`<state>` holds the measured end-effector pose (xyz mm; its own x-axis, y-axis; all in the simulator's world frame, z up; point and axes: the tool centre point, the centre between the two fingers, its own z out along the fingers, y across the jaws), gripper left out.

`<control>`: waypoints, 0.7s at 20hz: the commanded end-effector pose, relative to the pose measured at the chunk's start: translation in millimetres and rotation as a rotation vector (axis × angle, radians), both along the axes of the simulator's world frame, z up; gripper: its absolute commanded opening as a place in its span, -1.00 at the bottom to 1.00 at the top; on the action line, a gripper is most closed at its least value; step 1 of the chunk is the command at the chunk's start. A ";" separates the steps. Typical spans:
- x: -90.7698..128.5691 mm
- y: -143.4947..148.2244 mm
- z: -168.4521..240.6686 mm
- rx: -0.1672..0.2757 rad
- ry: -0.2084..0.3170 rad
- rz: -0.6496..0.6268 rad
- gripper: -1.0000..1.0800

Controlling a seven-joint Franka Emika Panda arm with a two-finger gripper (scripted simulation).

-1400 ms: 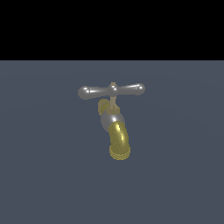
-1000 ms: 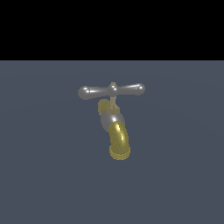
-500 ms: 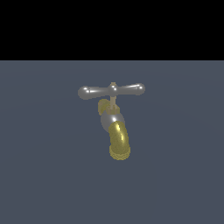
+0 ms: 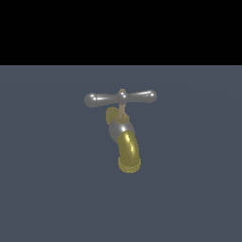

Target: Turn on the faucet by rotating a designated handle.

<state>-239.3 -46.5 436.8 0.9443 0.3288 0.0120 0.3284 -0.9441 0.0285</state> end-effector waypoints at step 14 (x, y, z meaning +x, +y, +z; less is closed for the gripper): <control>28.7 -39.4 -60.4 -0.001 0.009 0.371 -1.00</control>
